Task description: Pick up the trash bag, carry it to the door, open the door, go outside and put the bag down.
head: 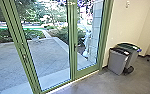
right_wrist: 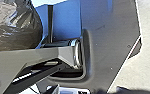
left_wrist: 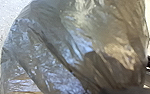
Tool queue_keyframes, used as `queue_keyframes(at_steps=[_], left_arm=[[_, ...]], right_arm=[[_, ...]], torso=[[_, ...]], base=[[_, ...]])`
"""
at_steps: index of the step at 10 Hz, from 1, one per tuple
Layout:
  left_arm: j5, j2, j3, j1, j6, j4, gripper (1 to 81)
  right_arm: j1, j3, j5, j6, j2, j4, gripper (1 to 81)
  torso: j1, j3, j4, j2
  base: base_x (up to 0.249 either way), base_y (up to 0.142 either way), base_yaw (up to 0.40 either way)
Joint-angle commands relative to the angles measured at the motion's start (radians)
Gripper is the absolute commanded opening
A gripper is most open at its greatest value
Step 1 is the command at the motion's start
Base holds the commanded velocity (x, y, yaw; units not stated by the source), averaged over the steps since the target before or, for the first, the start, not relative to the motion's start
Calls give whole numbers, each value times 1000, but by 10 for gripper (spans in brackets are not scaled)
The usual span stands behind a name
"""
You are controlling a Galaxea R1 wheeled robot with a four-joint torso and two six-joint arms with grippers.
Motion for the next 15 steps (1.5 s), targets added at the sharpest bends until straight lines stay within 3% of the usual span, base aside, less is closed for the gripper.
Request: queue_keyframes(at_steps=[1, 15], left_arm=[[62, -3, 1, -61, 8, 4, 10], [45, -3, 1, -59, 8, 4, 10]], right_arm=[[34, 7, -54, -5, 4, -9, 811], [31, 3, -55, -5, 4, -9, 811]], torso=[[0, 0, 0, 0], [0, 0, 0, 0]], base=[[160, 0, 0], [160, -62, 0]])
